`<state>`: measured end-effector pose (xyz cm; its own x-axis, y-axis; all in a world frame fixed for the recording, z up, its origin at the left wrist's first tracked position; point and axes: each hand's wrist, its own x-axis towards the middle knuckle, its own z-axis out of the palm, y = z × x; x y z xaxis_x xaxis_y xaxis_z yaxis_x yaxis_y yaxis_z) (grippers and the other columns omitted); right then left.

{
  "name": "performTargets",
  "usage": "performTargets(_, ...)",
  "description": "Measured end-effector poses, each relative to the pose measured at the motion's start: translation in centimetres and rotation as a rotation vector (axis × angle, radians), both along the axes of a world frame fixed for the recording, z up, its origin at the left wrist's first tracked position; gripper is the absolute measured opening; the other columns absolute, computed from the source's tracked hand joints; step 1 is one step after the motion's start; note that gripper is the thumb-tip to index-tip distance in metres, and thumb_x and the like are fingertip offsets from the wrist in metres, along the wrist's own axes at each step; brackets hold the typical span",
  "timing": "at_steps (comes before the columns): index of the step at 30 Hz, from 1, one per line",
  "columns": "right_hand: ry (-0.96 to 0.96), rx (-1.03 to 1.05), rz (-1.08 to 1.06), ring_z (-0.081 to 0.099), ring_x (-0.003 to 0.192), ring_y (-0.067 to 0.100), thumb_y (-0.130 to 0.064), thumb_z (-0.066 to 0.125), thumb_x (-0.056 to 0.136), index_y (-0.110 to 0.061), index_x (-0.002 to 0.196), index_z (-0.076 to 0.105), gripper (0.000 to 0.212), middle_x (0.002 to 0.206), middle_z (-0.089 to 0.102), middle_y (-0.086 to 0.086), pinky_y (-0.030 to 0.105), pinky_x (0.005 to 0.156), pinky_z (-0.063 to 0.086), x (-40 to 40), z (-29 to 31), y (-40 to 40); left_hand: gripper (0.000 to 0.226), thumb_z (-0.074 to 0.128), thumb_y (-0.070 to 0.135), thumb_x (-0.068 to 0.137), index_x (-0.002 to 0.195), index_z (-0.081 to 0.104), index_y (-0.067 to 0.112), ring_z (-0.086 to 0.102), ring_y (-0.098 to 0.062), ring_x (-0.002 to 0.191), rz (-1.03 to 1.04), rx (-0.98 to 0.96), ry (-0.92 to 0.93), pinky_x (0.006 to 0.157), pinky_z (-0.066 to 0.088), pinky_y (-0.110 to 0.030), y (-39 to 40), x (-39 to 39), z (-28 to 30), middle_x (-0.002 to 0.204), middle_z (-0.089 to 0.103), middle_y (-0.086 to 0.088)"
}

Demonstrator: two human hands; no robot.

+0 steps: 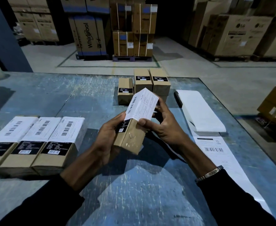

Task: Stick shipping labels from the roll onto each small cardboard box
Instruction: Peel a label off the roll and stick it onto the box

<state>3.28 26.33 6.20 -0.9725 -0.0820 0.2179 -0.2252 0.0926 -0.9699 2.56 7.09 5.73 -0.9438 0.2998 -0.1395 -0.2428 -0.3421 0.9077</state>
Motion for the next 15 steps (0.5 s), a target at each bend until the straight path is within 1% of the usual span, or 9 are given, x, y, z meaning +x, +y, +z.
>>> performTargets(2, -0.002, 0.022, 0.006, 0.068, 0.118, 0.002, -0.046, 0.095, 0.074, -0.053, 0.149, 0.044, 0.091, 0.140, 0.065, -0.006, 0.031, 0.088, 0.063, -0.2, 0.0, 0.2, 0.034, 0.046, 0.030, 0.110, 0.133, 0.067, 0.016, 0.079, -0.023, 0.080, -0.011, 0.033, -0.038, 0.065, 0.066, -0.037, -0.1, -0.2, 0.2, 0.110, 0.082, -0.012)
performTargets(3, 0.008, 0.021, -0.003, 0.071, 0.110, 0.004, -0.044, 0.095, 0.075, -0.051, 0.147, 0.047, 0.087, 0.135, 0.068, -0.004, 0.030, 0.083, 0.063, -0.2, 0.2, 0.3, 0.038, 0.045, 0.031, 0.110, 0.137, 0.064, 0.014, 0.079, -0.025, 0.084, -0.024, 0.060, -0.062, 0.068, 0.067, -0.037, -0.2, -0.2, 0.3, 0.115, 0.080, -0.015)
performTargets(5, 0.048, -0.019, -0.037, 0.071, 0.089, 0.008, -0.040, 0.088, 0.079, -0.049, 0.139, 0.056, 0.069, 0.120, 0.074, 0.000, 0.023, 0.068, 0.058, -0.1, 0.4, 0.5, 0.041, 0.041, 0.031, 0.111, 0.141, 0.060, 0.012, 0.079, -0.029, 0.100, -0.070, 0.124, -0.118, 0.074, 0.066, -0.039, -0.2, -0.1, 0.4, 0.125, 0.077, -0.018)
performTargets(6, 0.062, -0.035, -0.063, 0.068, 0.083, 0.011, -0.041, 0.082, 0.081, -0.050, 0.134, 0.059, 0.058, 0.114, 0.076, 0.002, 0.023, 0.064, 0.054, -0.1, 0.5, 0.6, 0.040, 0.038, 0.030, 0.112, 0.139, 0.061, 0.013, 0.078, -0.031, 0.105, -0.092, 0.153, -0.141, 0.076, 0.066, -0.039, -0.1, 0.0, 0.4, 0.126, 0.076, -0.018)
performTargets(7, 0.065, -0.043, -0.091, 0.066, 0.080, 0.013, -0.044, 0.077, 0.084, -0.051, 0.131, 0.061, 0.051, 0.109, 0.077, 0.003, 0.025, 0.061, 0.053, -0.1, 0.6, 0.6, 0.037, 0.037, 0.028, 0.112, 0.134, 0.063, 0.013, 0.079, -0.033, 0.104, -0.106, 0.176, -0.159, 0.074, 0.066, -0.039, -0.1, 0.2, 0.4, 0.124, 0.077, -0.017)
performTargets(9, 0.036, -0.091, -0.130, 0.065, 0.079, 0.016, -0.051, 0.069, 0.089, -0.045, 0.130, 0.068, 0.042, 0.104, 0.079, 0.000, 0.030, 0.061, 0.051, -0.1, 0.6, 0.5, 0.034, 0.039, 0.026, 0.111, 0.128, 0.066, 0.013, 0.080, -0.034, 0.097, -0.112, 0.202, -0.173, 0.068, 0.066, -0.038, -0.1, 0.2, 0.3, 0.117, 0.079, -0.017)
performTargets(11, -0.027, -0.157, -0.179, 0.067, 0.079, 0.018, -0.057, 0.061, 0.094, -0.031, 0.124, 0.076, 0.042, 0.106, 0.080, 0.001, 0.033, 0.063, 0.051, -0.1, 0.7, 0.2, 0.036, 0.044, 0.027, 0.108, 0.132, 0.065, 0.011, 0.079, -0.037, 0.102, -0.116, 0.203, -0.169, 0.069, 0.066, -0.038, 0.0, 0.2, 0.3, 0.123, 0.077, -0.020)
performTargets(13, -0.093, -0.176, -0.229, 0.072, 0.080, 0.015, -0.058, 0.052, 0.102, -0.024, 0.114, 0.080, 0.045, 0.105, 0.082, 0.003, 0.034, 0.065, 0.053, 0.0, 1.1, 0.0, 0.039, 0.049, 0.031, 0.103, 0.134, 0.065, 0.012, 0.076, -0.039, 0.110, -0.107, 0.150, -0.136, 0.075, 0.066, -0.039, 0.0, 0.0, 0.2, 0.128, 0.075, -0.021)
performTargets(15, -0.146, -0.168, -0.234, 0.075, 0.082, 0.012, -0.056, 0.047, 0.108, -0.025, 0.109, 0.080, 0.046, 0.102, 0.082, 0.002, 0.035, 0.070, 0.056, 0.0, 1.3, 0.2, 0.041, 0.052, 0.034, 0.103, 0.137, 0.065, 0.015, 0.072, -0.041, 0.119, -0.078, 0.053, -0.084, 0.084, 0.062, -0.043, -0.1, -0.4, 0.0, 0.130, 0.074, -0.020)
